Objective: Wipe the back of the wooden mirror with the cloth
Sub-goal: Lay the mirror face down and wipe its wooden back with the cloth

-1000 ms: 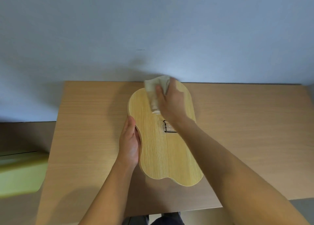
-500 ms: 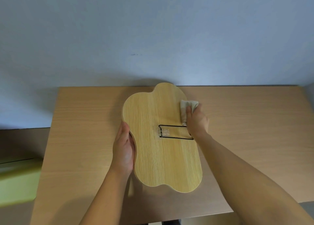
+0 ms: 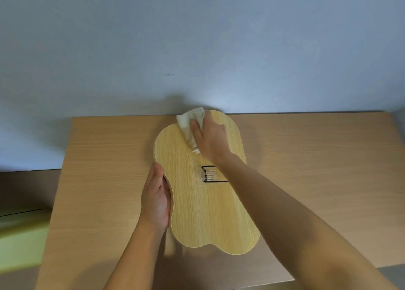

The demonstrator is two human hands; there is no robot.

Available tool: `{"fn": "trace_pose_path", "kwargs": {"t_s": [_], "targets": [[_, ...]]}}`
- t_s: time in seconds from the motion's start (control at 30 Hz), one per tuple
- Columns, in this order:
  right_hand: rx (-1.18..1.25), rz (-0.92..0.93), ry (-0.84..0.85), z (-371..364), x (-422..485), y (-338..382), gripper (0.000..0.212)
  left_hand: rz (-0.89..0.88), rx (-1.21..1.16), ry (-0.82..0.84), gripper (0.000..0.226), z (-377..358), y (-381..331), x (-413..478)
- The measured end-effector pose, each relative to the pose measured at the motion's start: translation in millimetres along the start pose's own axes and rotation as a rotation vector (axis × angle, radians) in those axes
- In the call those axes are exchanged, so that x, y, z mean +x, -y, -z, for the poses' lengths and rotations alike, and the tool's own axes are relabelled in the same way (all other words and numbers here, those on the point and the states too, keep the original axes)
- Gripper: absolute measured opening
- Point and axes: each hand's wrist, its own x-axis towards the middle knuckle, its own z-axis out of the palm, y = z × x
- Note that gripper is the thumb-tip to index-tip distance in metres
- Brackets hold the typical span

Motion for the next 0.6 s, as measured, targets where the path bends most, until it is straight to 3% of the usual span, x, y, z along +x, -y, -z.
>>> {"fn": "trace_pose_path", "kwargs": {"t_s": [0.17,0.37,0.47,0.6], "targets": [[-0.077,-0.303,-0.089,19.2,8.3,-65.2,0.041,0.005,-0.003,-0.018,0.073,1.9,0.4,1.4],[-0.262,-0.462,-0.146,40.2,10.9,-120.4,0.029,0.025,-0.020,-0.036,0.068,3.1,2.8,2.4],[-0.293,-0.457,-0.226,48.9,19.2,-123.3,0.020,0.028,-0.030,-0.036,0.070,3.2,2.1,1.8],[0.025,-0.274,-0.151,37.6,35.0,-69.4,0.028,0.021,-0.030,-0.044,0.072,3.6,2.8,3.8]]}}
